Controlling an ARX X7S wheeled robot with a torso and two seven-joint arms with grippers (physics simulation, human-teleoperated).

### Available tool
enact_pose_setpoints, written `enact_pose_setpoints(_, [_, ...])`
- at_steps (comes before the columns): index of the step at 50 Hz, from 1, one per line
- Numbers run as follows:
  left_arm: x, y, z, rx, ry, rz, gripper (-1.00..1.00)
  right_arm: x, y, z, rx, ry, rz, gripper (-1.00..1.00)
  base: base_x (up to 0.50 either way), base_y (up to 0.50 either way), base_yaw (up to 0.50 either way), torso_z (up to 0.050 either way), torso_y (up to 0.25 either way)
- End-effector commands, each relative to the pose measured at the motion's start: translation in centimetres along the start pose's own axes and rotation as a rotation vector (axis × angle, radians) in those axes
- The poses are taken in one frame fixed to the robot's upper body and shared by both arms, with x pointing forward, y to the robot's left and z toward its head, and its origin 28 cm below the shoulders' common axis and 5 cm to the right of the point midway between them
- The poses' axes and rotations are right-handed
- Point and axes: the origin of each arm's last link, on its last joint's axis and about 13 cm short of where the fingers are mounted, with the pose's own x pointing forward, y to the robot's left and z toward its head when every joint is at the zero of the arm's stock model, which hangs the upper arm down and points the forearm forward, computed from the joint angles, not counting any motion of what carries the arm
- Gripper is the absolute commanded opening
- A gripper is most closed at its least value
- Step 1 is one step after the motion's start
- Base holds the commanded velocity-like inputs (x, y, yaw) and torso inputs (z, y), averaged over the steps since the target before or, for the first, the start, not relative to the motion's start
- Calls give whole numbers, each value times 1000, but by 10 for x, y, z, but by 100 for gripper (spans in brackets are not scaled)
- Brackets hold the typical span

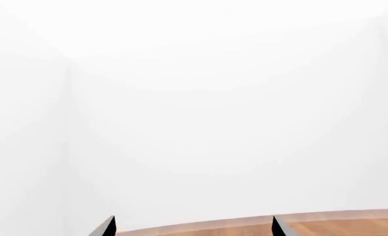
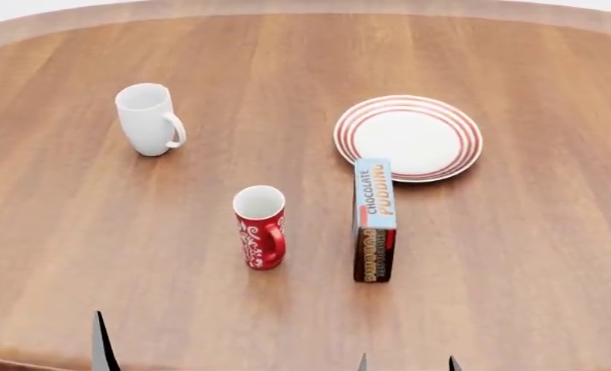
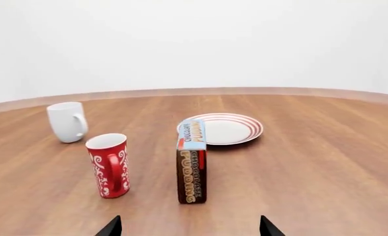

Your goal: Pick up the red mug and put it on the plate

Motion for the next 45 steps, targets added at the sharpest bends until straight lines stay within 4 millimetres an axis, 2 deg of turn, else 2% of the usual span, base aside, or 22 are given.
enact_pose_setpoints(1, [0,0,0,-1,-2,-1,100,0,0,-1,-2,2,0,100,0,164,0,0,0])
enact_pose_setpoints(45, [0,0,0,0,-9,0,100,0,0,-1,0,1,-2,100,0,165,0,0,0])
